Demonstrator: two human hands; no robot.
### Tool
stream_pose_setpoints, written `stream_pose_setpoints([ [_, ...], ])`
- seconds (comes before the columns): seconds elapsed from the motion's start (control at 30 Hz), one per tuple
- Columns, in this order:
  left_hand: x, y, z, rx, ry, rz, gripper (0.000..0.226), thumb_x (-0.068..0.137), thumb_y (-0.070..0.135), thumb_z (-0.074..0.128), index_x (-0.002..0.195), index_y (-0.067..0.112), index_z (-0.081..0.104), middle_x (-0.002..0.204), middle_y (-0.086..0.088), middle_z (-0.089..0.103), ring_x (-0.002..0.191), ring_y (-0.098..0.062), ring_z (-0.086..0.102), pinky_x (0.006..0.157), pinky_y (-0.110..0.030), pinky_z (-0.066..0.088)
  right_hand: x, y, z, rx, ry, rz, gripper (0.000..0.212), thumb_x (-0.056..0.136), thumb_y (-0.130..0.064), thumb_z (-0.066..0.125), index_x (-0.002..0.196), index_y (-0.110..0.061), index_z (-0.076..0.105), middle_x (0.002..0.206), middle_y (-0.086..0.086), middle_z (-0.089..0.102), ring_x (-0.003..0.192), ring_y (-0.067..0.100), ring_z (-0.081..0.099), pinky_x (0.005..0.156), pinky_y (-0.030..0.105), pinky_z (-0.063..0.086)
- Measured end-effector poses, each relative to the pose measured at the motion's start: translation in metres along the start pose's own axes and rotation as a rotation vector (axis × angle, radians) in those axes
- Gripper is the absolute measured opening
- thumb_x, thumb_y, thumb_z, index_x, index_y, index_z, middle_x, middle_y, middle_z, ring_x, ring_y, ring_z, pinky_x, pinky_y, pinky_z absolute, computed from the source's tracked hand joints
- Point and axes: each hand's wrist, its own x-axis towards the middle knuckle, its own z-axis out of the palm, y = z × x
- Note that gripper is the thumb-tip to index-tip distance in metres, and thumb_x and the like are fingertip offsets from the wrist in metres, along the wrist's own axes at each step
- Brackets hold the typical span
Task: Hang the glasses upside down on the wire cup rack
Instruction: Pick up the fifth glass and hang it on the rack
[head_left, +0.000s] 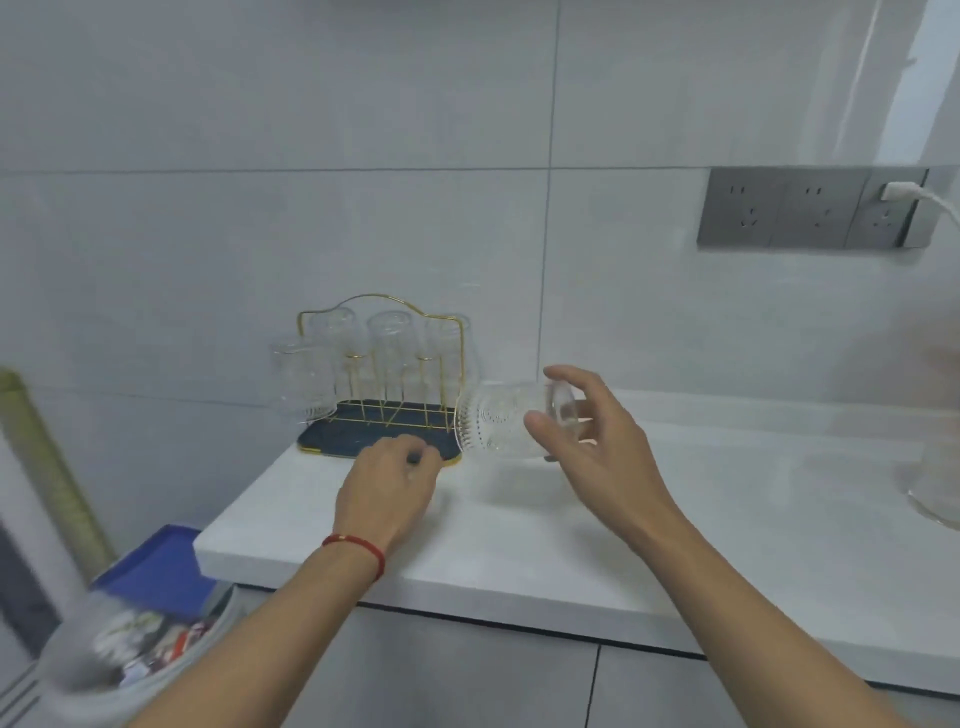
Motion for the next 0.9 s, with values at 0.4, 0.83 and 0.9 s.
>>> stream_pose_setpoints([
  [0.4, 0.012, -0.057, 0.014, 0.439, -0.233, 0.071, 0.068, 0.093, 0.055, 0.028, 0.153, 0.022, 0.031, 0.164, -0.001, 0.029, 0.153, -0.022, 0.016, 0.124, -0.049, 0.017, 0.118, -0.095, 0.113, -0.268, -0.104, -0.332, 0.054, 0.093, -0.046, 0.063, 0.145, -0.037, 0.054, 0.139, 0.003, 0.062, 0.129, 0.027, 0.055, 0.107, 0.047, 0.047],
  [0.83, 0.009, -0.057, 0.016, 0.376, -0.137, 0.108, 0.07, 0.088, 0.055, 0.038, 0.147, 0.017, 0.044, 0.156, -0.007, 0.037, 0.148, -0.025, 0.025, 0.121, -0.039, 0.022, 0.16, -0.066, 0.183, -0.794, -0.336, -0.231, 0.062, 0.091, -0.057, 0.058, 0.136, -0.015, 0.059, 0.138, 0.008, 0.065, 0.131, 0.032, 0.054, 0.104, 0.05, 0.046],
  [0.9, 0.008, -0.057, 0.016, 0.367, -0.129, 0.12, 0.07, 0.088, 0.054, 0.039, 0.146, 0.016, 0.044, 0.155, -0.006, 0.039, 0.147, -0.023, 0.027, 0.121, -0.037, 0.023, 0.16, -0.061, 0.185, -0.821, -0.373, -0.223, 0.062, 0.093, -0.06, 0.053, 0.135, -0.016, 0.06, 0.14, 0.008, 0.065, 0.133, 0.032, 0.054, 0.105, 0.051, 0.045],
])
